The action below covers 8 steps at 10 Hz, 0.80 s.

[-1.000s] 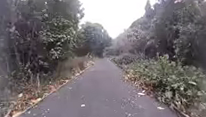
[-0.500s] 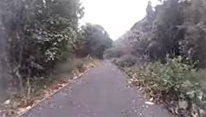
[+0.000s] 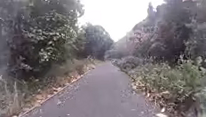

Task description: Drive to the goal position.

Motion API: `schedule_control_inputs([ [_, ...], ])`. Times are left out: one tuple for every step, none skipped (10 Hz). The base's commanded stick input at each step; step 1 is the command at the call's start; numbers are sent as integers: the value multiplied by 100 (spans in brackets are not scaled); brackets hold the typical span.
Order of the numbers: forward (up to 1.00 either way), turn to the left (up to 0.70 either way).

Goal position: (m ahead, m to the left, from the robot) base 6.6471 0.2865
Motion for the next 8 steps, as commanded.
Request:
schedule_control_inputs([
  [60,0],
  [60,0],
  [60,0],
  [60,0],
  [60,0],
  [60,0],
  [60,0],
  [60,0],
])
